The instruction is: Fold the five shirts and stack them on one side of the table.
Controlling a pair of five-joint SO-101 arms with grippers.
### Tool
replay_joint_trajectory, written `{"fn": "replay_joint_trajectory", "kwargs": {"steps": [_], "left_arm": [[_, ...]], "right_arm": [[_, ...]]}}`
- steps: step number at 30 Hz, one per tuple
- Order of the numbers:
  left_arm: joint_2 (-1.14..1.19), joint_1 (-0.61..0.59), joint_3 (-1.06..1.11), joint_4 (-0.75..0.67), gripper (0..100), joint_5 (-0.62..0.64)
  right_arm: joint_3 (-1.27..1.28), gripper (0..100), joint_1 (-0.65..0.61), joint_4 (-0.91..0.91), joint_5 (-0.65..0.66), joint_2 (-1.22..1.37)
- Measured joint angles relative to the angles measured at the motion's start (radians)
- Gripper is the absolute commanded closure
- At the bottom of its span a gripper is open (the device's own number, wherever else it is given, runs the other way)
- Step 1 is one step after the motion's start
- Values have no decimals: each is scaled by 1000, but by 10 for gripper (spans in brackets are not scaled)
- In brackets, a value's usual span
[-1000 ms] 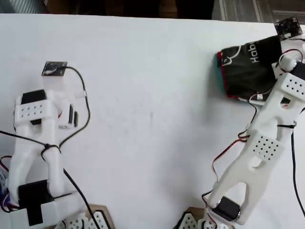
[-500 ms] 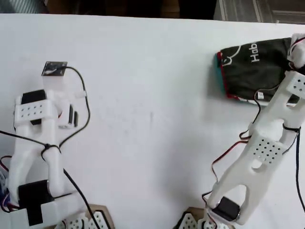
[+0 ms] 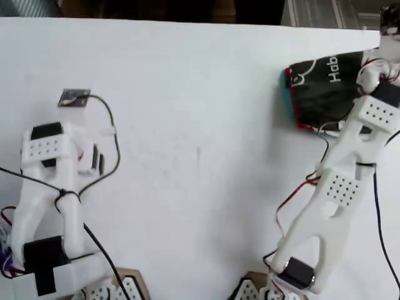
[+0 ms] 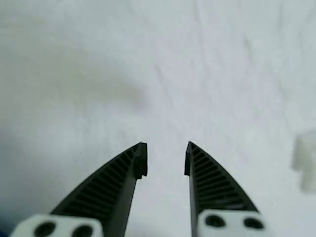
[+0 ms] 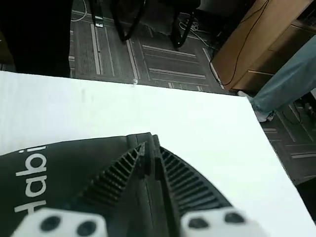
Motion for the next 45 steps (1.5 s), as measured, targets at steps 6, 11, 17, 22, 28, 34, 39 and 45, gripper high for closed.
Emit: {"fn": "replay_joint_trajectory", "kwargs": {"steps": [6,11,17,22,28,34,39,45], "left_arm": [[0,-5,3,0,849,-95],[-5,-6,3,0,849,-104],[-133,-5,-78,80,849,-104],[-387,-5,-115,141,849,-112],[-770,-21,-64,101,849,-296],[-1122,-212,192,-152,847,-460],[-1307,-417,480,-439,846,-477],[-1329,-600,755,-549,846,-477]], "right_arm": [[0,978,8,-83,0,83],[0,978,6,-84,0,81],[2,974,0,2,-95,-60],[0,974,-52,153,-193,-242],[0,974,-161,393,-203,-410],[0,974,-279,687,-203,-532],[48,974,-390,856,-203,-618],[334,974,-454,864,-203,-755]]}}
